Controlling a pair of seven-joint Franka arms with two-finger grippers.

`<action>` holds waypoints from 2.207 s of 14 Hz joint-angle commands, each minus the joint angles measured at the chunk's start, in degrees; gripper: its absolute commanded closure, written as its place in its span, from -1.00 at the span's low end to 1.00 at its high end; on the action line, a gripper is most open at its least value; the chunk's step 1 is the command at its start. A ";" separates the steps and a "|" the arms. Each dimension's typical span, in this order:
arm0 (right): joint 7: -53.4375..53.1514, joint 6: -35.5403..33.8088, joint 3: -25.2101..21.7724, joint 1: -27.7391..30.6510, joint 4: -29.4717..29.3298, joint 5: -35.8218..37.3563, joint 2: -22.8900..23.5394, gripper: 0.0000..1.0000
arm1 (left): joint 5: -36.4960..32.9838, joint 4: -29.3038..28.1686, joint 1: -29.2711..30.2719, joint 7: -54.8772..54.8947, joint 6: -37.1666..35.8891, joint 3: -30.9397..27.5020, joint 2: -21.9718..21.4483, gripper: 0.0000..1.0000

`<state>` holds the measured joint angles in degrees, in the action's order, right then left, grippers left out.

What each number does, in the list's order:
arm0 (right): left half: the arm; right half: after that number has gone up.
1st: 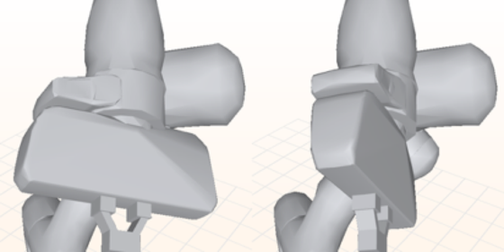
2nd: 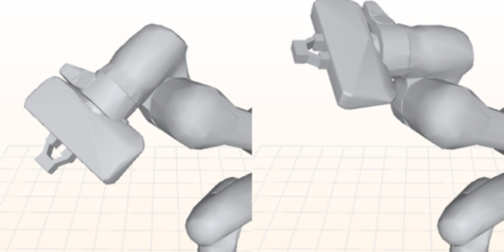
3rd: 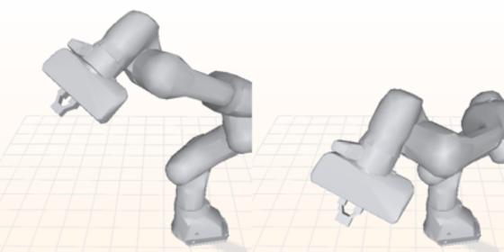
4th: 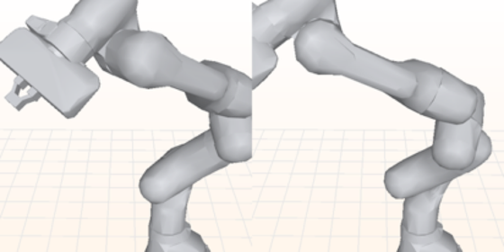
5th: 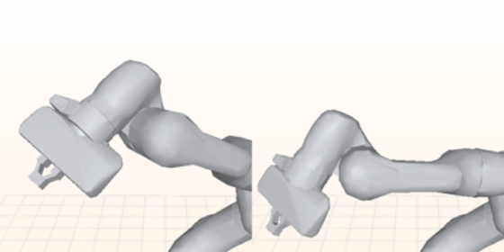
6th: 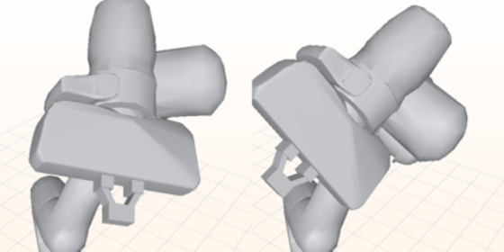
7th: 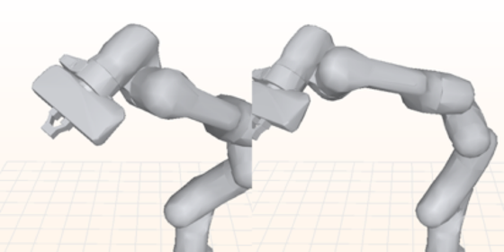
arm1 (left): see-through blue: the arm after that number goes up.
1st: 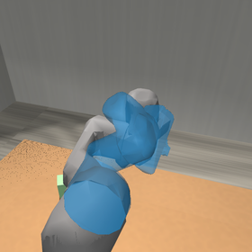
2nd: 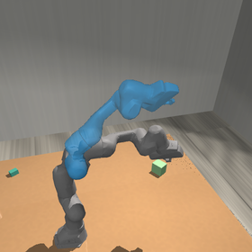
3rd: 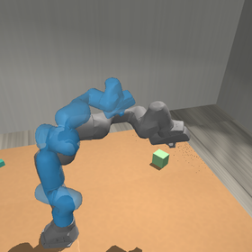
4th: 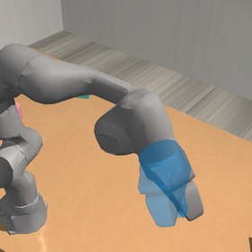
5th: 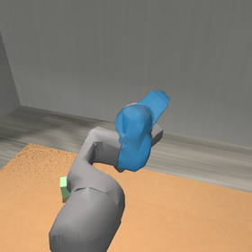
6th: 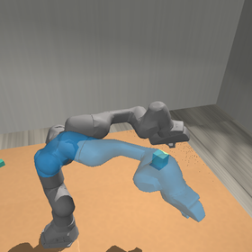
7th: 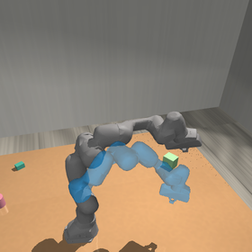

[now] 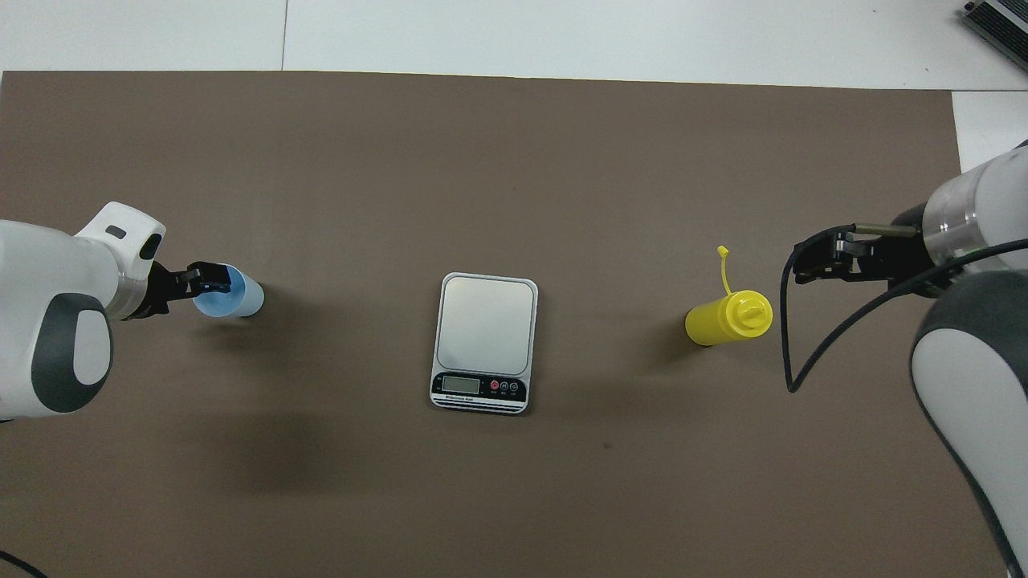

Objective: Pour seasoning into cup on scale with both arms
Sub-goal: 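Grasp the blue cup with the left gripper and lift it, then carry the blue cup with the left gripper onto the scale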

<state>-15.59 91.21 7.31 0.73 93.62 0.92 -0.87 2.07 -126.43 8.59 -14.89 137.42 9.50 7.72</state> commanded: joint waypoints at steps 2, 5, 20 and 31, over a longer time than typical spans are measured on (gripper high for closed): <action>0.73 -0.60 0.25 0.76 -0.63 -1.18 0.25 -1.00 | -0.49 1.17 -0.33 1.00 -1.79 -0.10 -0.16 1.00; 0.73 -0.60 0.16 0.76 -0.63 -1.27 0.25 -1.00 | -0.58 6.79 -0.33 2.67 -8.80 -0.10 0.10 1.00; 0.82 -0.60 0.07 1.38 -0.63 -1.18 0.25 -1.00 | -0.66 20.52 -25.45 -14.88 -18.42 0.43 -0.78 1.00; 0.29 5.19 0.07 1.55 -0.55 -1.27 0.69 -1.00 | -6.55 18.33 -36.10 -27.73 -8.13 0.43 7.75 1.00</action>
<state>-15.59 93.99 7.22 1.43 93.62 0.92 -0.81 -3.10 -107.33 -26.73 -41.26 128.57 10.85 16.17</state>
